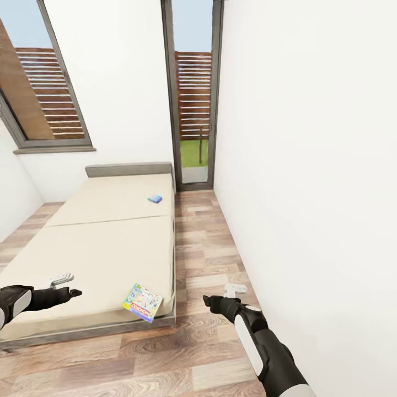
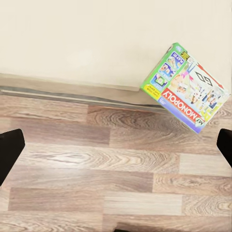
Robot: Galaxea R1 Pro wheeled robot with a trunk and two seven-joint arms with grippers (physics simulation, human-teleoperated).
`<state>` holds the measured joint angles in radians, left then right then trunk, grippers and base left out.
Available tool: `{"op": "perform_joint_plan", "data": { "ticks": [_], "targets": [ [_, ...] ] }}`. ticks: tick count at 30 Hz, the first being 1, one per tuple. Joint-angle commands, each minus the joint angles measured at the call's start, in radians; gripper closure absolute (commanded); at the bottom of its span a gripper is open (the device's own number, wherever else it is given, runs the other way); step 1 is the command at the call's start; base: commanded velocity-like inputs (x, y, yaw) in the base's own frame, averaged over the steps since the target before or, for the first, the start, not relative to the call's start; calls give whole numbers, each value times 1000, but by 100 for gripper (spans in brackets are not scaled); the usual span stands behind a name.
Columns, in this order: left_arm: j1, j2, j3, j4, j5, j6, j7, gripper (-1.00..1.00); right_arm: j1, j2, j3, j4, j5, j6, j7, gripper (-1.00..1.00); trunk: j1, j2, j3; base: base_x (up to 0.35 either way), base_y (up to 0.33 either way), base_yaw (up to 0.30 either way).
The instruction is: Put all the toys in the child's room - the three board games (two on the bed and one on the table), the two jigsaw puzzles on the table, and the tennis ball on the table - inside the toy box on the table in the child's room.
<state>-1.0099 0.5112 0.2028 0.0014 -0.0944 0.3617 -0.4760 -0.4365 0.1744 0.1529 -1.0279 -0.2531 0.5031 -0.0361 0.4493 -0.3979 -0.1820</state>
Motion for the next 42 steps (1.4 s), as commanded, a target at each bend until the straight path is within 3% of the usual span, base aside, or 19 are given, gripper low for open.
{"op": "perform_joint_plan", "data": {
  "ticks": [1, 19, 42],
  "targets": [
    [-1, 0, 8, 0, -10, 4, -3, -100, -1, 0, 0, -1, -6, 5, -4, -100, 1, -2, 0, 0, 138, 0],
    [-1, 0, 9, 0, -9, 4, -4, -100, -1, 0, 0, -1, -9, 5, -4, -100, 1, -2, 27, 0, 81, 0],
    [-1, 0, 9, 0, -8, 4, -4, -100, -1, 0, 0, -2, -19, -42, -4, -100, 1, -2, 29, 0, 51, 0]
  ]
}}
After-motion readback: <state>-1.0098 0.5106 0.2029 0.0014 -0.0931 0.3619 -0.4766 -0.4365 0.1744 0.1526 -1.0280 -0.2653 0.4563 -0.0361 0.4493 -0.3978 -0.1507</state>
